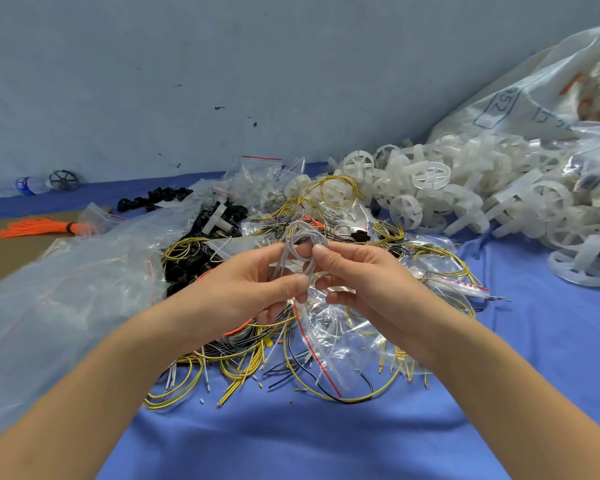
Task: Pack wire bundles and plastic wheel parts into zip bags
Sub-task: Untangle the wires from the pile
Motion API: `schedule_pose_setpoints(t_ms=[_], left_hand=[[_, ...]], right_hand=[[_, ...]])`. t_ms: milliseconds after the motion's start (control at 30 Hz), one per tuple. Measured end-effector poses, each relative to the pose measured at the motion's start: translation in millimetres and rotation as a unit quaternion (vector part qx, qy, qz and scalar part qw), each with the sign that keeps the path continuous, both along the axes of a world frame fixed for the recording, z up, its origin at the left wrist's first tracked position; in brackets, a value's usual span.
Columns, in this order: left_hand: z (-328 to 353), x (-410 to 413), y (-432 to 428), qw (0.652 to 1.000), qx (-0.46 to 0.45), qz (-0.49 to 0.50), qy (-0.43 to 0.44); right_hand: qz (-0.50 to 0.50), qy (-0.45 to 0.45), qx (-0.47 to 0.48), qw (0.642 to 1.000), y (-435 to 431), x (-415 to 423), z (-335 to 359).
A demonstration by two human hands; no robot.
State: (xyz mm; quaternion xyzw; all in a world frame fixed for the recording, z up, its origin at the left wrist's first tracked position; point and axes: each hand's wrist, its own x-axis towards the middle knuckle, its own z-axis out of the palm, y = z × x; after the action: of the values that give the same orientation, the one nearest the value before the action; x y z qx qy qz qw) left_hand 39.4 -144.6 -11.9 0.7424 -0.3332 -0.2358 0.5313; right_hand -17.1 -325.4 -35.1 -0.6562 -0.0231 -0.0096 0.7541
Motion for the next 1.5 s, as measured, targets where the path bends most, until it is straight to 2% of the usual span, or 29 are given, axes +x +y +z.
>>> schedule_pose_setpoints(t_ms=[333, 467, 600, 667, 767, 900, 967, 1067, 1233, 1300, 1367, 1500], left_hand=[[-5, 7, 2, 0.994, -0.011, 0.079, -0.069], [-9, 10, 4, 0.994, 0.026, 0.08, -0.071], [-10, 12, 11, 0.987, 0.142, 0.048, -0.059], [-7, 18, 21, 0.986, 0.16, 0.045, 0.011], [-1, 23, 38, 0.977, 0.178, 0.055, 0.105], [-3, 16, 42, 0.957, 0.261, 0.018, 0.126], [-4, 11, 38, 0.949, 0.289, -0.006, 0.127], [-2, 8, 33, 0.942, 0.305, -0.022, 0.139], [0, 5, 27, 0.941, 0.306, -0.024, 0.145], [-2, 1, 21, 0.947, 0.286, -0.029, 0.144], [-8, -5, 8, 0.962, 0.228, -0.017, 0.151], [-24, -21, -26, 0.976, 0.024, 0.033, 0.212]], right_hand=[[-0.008, 0.028, 0.01, 1.0, -4, 1, 2], [-0.02, 0.03, -0.049, 0.998, -4, 1, -1], [-0.031, 0.019, -0.166, 0.985, 1, 1, -4], [-0.062, -0.011, -0.275, 0.96, 0, -2, -8], [-0.082, -0.053, -0.47, 0.877, 4, -9, -17], [-0.086, -0.07, -0.627, 0.771, 23, -14, -30], [-0.1, -0.078, -0.659, 0.741, 28, -14, -35], [-0.126, -0.062, -0.649, 0.747, 27, -12, -38], [-0.143, -0.061, -0.573, 0.805, 23, -17, -34], [-0.164, -0.084, -0.551, 0.814, 23, -20, -32], [-0.179, -0.106, -0.542, 0.814, 24, -22, -30], [-0.206, -0.144, -0.53, 0.81, 23, -26, -28]])
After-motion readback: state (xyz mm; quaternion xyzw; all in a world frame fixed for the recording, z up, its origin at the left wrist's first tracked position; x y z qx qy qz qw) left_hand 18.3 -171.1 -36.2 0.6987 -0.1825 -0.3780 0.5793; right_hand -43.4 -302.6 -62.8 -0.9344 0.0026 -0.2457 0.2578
